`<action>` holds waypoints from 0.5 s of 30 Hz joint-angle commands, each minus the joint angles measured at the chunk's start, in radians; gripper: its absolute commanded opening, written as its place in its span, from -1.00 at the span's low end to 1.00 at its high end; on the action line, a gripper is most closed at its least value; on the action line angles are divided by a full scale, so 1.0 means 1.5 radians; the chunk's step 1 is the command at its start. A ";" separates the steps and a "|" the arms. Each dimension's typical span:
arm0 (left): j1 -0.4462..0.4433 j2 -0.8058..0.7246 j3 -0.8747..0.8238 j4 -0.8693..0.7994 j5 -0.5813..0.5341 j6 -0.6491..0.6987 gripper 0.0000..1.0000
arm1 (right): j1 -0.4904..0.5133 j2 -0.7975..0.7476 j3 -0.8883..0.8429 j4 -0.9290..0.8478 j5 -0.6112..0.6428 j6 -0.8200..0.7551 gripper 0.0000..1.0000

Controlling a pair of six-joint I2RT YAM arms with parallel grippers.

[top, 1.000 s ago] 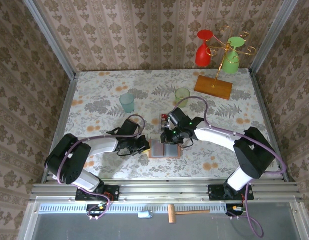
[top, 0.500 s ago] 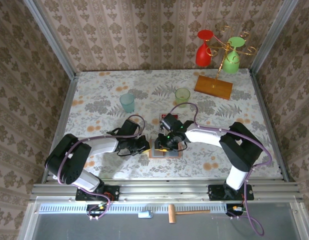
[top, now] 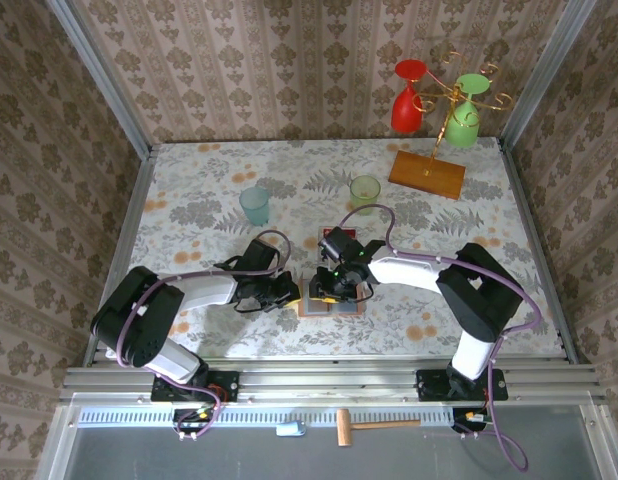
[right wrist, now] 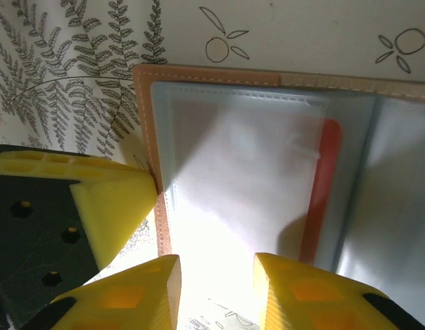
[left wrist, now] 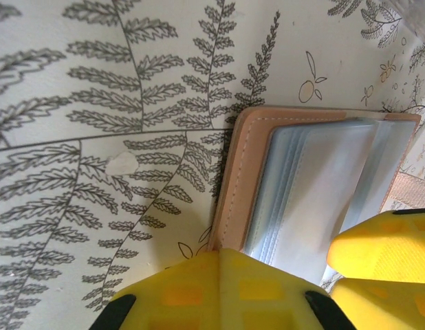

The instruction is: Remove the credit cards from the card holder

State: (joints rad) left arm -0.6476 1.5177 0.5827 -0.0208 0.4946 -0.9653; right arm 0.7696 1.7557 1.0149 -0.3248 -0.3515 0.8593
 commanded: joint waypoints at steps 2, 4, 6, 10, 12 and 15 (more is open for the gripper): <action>-0.004 0.012 0.006 -0.031 -0.001 0.009 -0.87 | 0.004 0.013 0.012 -0.026 0.021 -0.005 -0.33; -0.003 0.013 0.010 -0.037 -0.002 0.011 -0.87 | 0.002 0.008 0.010 -0.027 0.024 -0.006 -0.33; -0.004 0.014 0.012 -0.040 -0.003 0.013 -0.88 | 0.000 0.006 0.008 -0.029 0.028 -0.009 -0.33; -0.004 0.017 0.016 -0.049 -0.006 0.016 -0.88 | -0.005 -0.004 -0.001 -0.025 0.025 -0.010 -0.34; -0.004 0.016 0.018 -0.053 -0.007 0.017 -0.88 | -0.007 -0.008 -0.006 -0.023 0.025 -0.010 -0.35; -0.004 0.016 0.020 -0.056 -0.008 0.018 -0.88 | -0.010 -0.014 -0.011 -0.021 0.025 -0.011 -0.35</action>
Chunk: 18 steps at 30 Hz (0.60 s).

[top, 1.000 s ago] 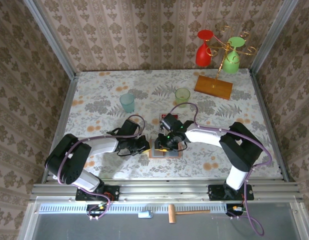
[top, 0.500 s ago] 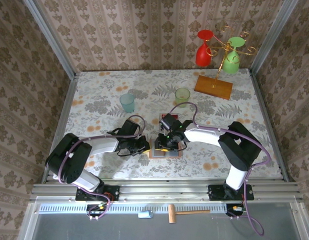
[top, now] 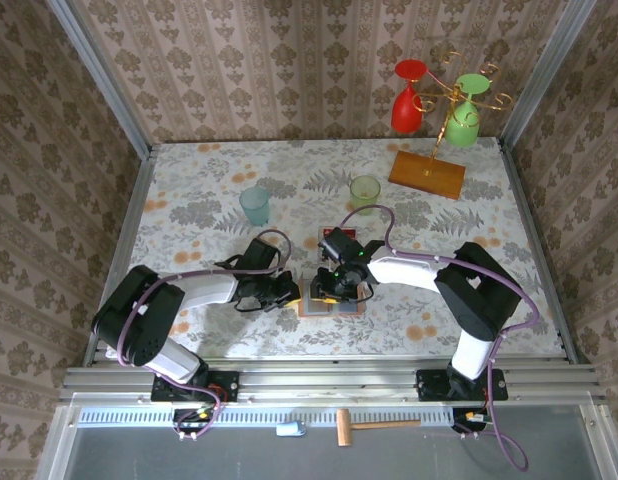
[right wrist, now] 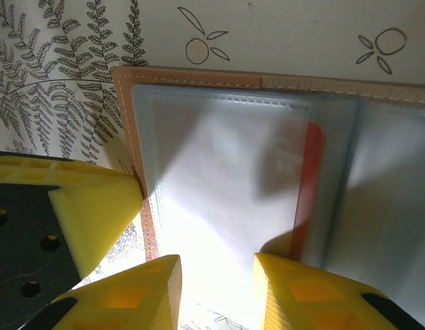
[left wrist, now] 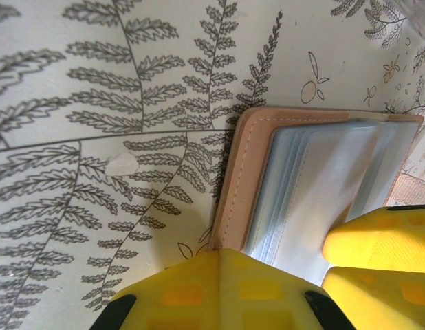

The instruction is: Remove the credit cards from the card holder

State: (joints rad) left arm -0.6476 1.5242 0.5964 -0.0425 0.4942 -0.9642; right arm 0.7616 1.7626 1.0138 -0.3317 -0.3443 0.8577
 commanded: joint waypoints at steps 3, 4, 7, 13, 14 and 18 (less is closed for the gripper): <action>-0.004 0.013 0.013 -0.044 -0.008 0.017 -0.88 | -0.010 -0.025 -0.019 -0.013 0.018 -0.011 -0.35; -0.004 0.014 0.014 -0.045 -0.009 0.017 -0.88 | -0.013 -0.027 -0.021 -0.011 0.016 -0.010 -0.35; -0.003 0.013 0.018 -0.051 -0.010 0.018 -0.88 | -0.018 -0.033 -0.029 -0.005 0.013 -0.013 -0.35; -0.004 0.010 0.020 -0.054 -0.012 0.016 -0.88 | -0.026 -0.042 -0.045 0.015 -0.002 -0.013 -0.36; -0.004 0.007 0.021 -0.055 -0.013 0.015 -0.88 | -0.028 -0.043 -0.048 0.021 -0.006 -0.012 -0.36; -0.005 -0.005 0.031 -0.057 -0.016 0.015 -0.87 | -0.035 -0.053 -0.066 0.044 -0.017 -0.010 -0.37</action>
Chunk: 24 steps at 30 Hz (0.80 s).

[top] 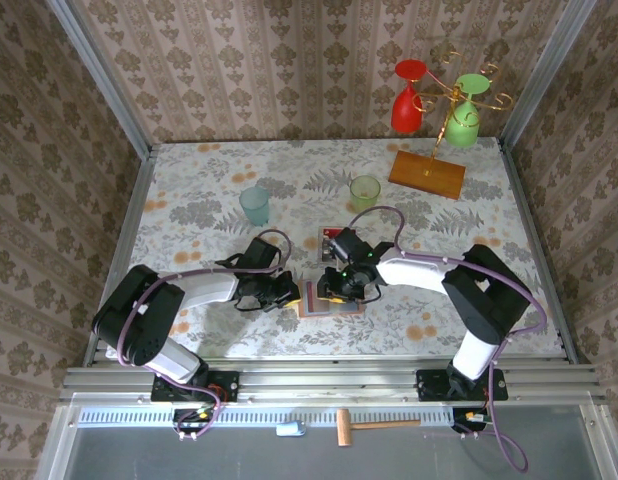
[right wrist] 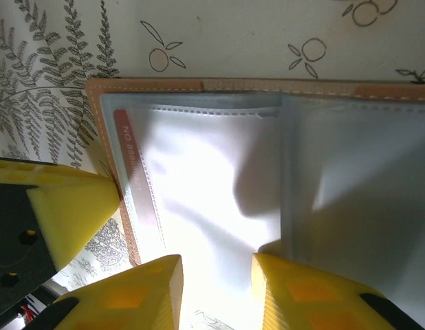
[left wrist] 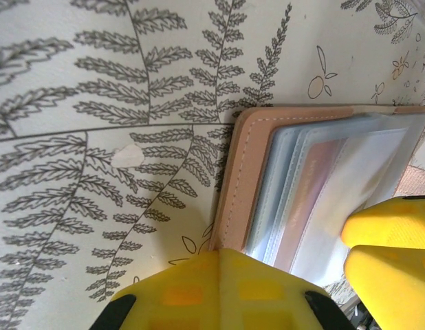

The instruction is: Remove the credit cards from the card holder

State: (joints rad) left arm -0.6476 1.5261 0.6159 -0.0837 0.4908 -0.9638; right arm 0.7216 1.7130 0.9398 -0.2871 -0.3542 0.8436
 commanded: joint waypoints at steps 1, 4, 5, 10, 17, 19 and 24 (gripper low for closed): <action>-0.006 -0.008 0.024 -0.035 -0.015 0.017 -0.87 | -0.011 -0.021 -0.021 0.021 -0.016 -0.001 -0.37; -0.009 -0.016 0.042 -0.048 -0.020 0.022 -0.86 | -0.022 -0.031 -0.044 0.049 -0.034 0.000 -0.37; -0.011 -0.019 0.045 -0.049 -0.021 0.021 -0.85 | -0.025 -0.034 -0.052 0.061 -0.040 0.002 -0.37; -0.022 -0.028 0.055 -0.038 -0.022 0.006 -0.85 | -0.041 -0.037 -0.082 0.105 -0.074 0.010 -0.37; -0.040 -0.021 0.056 0.005 -0.012 -0.029 -0.82 | -0.060 -0.038 -0.117 0.167 -0.117 0.028 -0.37; -0.044 -0.012 0.052 0.030 -0.005 -0.044 -0.79 | -0.064 -0.039 -0.125 0.180 -0.127 0.032 -0.37; -0.054 0.013 0.049 0.075 0.007 -0.068 -0.69 | -0.073 -0.043 -0.141 0.208 -0.147 0.044 -0.37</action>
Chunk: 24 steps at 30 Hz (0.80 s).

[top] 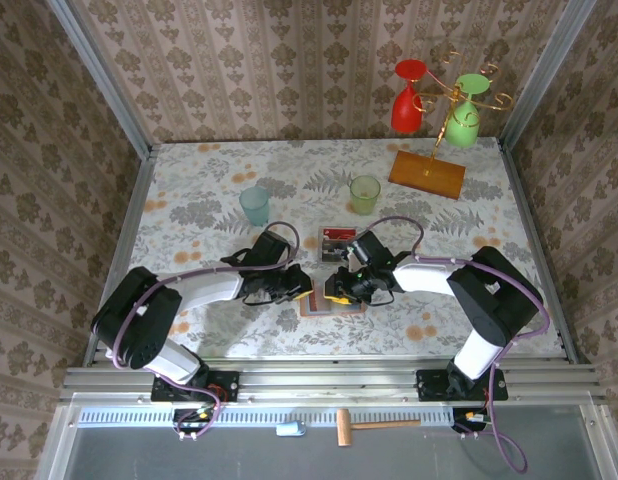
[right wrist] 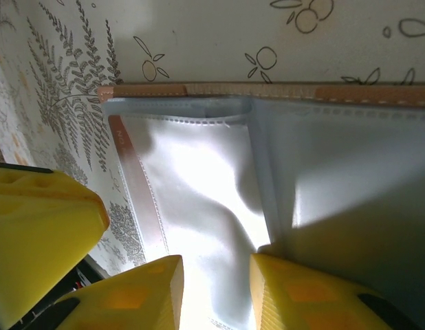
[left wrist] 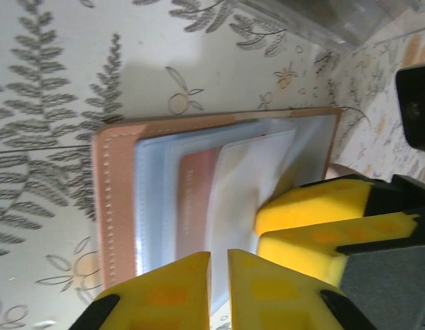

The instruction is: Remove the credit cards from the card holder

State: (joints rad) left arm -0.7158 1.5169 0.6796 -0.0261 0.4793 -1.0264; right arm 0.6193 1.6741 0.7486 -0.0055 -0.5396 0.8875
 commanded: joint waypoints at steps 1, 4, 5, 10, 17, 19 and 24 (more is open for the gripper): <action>-0.010 0.023 0.006 0.042 0.016 -0.029 -0.67 | -0.006 -0.017 -0.017 0.026 -0.027 0.017 -0.37; -0.014 0.036 0.007 0.049 0.016 -0.032 -0.63 | -0.012 -0.016 -0.025 0.040 -0.036 0.023 -0.37; -0.015 0.039 0.007 0.047 0.016 -0.031 -0.61 | -0.013 -0.017 -0.028 0.045 -0.040 0.025 -0.37; -0.015 0.046 0.005 0.030 0.003 -0.029 -0.58 | -0.020 -0.017 -0.038 0.056 -0.044 0.028 -0.37; -0.017 0.052 0.009 0.034 0.003 -0.029 -0.49 | -0.029 -0.015 -0.053 0.086 -0.064 0.040 -0.37; -0.019 0.055 0.009 0.048 0.008 -0.031 -0.49 | -0.030 -0.015 -0.055 0.091 -0.068 0.042 -0.36; -0.024 0.072 0.010 0.085 0.026 -0.046 -0.52 | -0.032 -0.011 -0.058 0.098 -0.072 0.045 -0.37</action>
State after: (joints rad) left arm -0.7391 1.6035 0.6796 0.0647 0.4938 -1.0718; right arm 0.5785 1.6703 0.6785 0.1318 -0.6281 0.9447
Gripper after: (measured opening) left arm 0.243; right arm 0.317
